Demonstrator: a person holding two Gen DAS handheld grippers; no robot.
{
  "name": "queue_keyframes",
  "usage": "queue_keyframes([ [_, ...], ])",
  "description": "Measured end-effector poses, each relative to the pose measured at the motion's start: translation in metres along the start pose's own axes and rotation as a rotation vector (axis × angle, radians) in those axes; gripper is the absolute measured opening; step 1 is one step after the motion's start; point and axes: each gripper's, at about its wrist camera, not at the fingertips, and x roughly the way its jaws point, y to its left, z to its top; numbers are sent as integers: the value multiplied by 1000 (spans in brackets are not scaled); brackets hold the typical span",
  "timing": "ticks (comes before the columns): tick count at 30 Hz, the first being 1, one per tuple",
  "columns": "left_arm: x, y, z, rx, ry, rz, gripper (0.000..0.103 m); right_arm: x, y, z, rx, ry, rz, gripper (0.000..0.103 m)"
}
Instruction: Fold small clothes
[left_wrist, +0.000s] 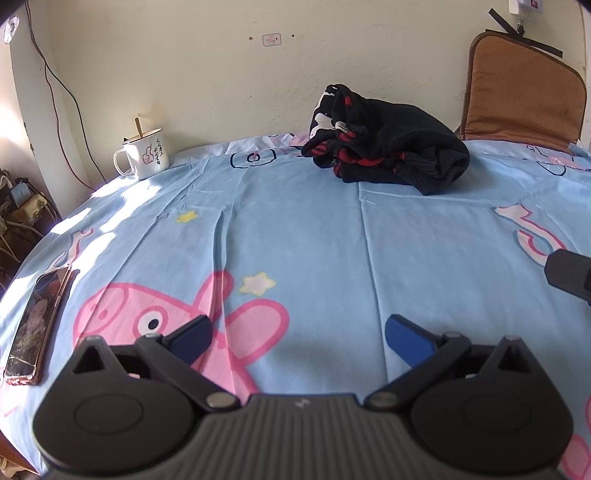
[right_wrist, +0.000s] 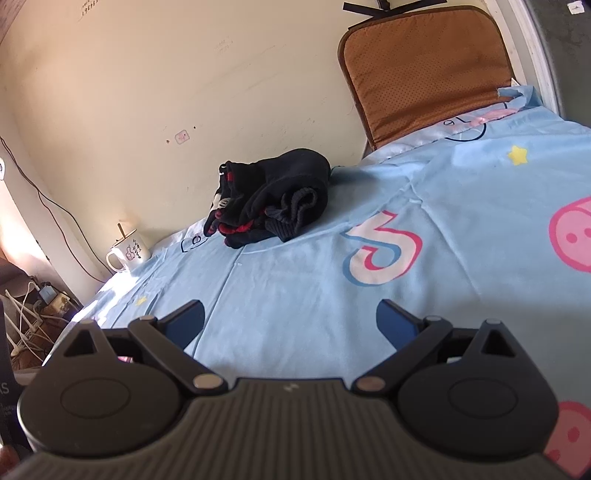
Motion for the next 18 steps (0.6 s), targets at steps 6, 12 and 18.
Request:
queue_keyframes([
  [6,3,1,-1,-3,10,8,103,1,-1,1,0,5,0,101],
  [12,4,2,-1,-6,17,10,103,2,-3,0,6,11,1,101],
  [18,6,1,-3,-5,27,9,103,2,-2,0,8,13,1,101],
])
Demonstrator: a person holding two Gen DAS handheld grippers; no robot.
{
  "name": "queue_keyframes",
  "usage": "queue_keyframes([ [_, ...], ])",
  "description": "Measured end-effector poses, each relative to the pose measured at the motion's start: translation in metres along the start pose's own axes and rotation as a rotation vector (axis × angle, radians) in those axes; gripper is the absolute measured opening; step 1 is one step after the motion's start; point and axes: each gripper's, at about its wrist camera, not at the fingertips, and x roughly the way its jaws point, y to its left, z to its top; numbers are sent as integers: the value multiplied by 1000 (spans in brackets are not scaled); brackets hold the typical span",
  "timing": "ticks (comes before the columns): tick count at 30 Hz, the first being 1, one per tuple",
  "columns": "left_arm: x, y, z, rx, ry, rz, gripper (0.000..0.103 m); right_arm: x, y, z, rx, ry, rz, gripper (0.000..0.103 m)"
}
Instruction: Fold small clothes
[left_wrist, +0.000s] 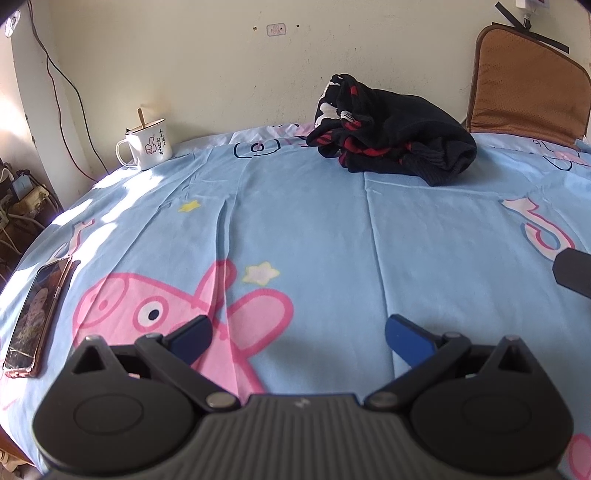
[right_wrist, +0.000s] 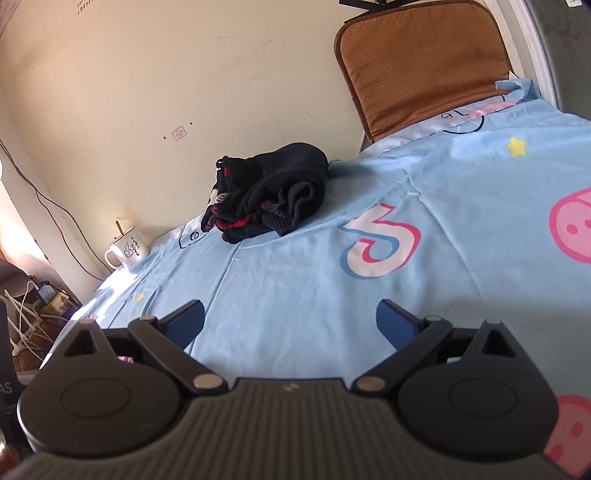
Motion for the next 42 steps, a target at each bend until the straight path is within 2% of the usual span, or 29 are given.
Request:
queue_keyframes([
  [42,3,3,-2,-15,20,11,103,0,3,-1,-6,8,3,101],
])
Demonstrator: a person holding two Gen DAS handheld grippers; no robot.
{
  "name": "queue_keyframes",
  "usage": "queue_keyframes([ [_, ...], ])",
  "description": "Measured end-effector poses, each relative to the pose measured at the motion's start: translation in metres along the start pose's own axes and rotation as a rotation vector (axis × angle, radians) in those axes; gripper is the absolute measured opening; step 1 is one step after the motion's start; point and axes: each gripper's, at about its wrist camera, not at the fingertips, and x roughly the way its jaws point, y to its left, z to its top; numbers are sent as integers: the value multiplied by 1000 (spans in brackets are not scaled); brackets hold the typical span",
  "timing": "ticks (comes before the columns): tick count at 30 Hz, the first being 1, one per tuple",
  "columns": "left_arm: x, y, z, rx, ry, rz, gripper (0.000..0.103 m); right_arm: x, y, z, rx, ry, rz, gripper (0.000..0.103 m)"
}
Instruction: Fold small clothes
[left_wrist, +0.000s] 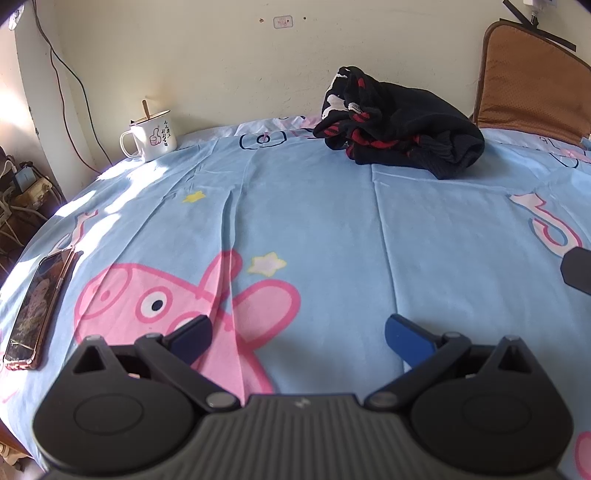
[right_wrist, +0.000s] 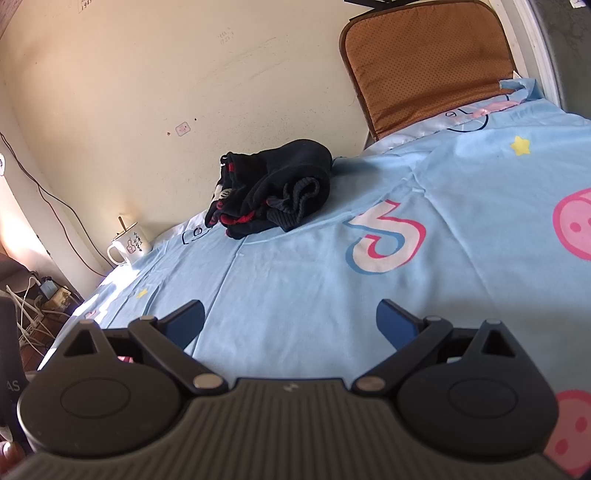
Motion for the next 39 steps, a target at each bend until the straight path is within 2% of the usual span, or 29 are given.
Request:
queue_keyframes([
  [39,-1,-6,-2,23,5,-16,103,-2,1,0,-7,1,7,101],
])
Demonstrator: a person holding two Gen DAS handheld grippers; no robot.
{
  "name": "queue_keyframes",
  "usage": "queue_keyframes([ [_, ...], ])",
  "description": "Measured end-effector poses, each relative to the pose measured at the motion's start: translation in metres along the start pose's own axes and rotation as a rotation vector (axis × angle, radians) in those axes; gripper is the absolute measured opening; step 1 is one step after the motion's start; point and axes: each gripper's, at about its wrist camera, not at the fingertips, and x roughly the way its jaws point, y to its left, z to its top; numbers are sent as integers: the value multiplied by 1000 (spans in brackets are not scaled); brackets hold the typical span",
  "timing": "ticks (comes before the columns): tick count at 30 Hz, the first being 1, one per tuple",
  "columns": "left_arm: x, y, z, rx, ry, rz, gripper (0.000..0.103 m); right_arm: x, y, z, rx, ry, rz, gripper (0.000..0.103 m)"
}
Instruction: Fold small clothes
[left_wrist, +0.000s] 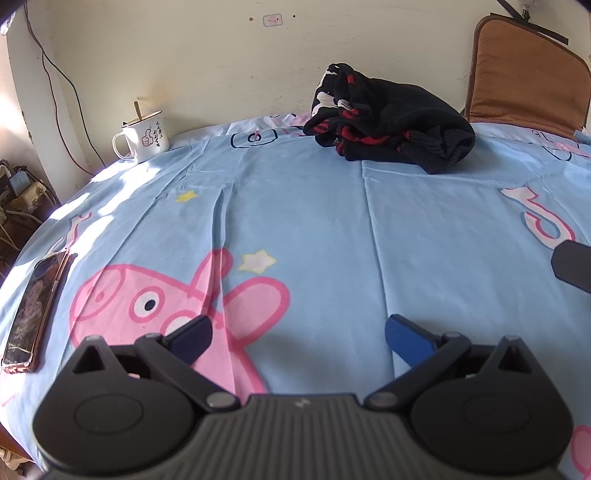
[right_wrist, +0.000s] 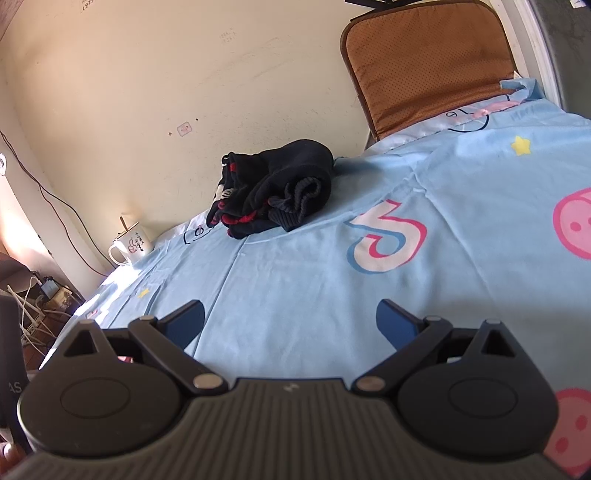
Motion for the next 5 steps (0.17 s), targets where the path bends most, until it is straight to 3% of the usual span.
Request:
queue_keyframes([
  [5,2,1,0,6,13,-54,103,0,0,-1,-6,-5,6,101],
])
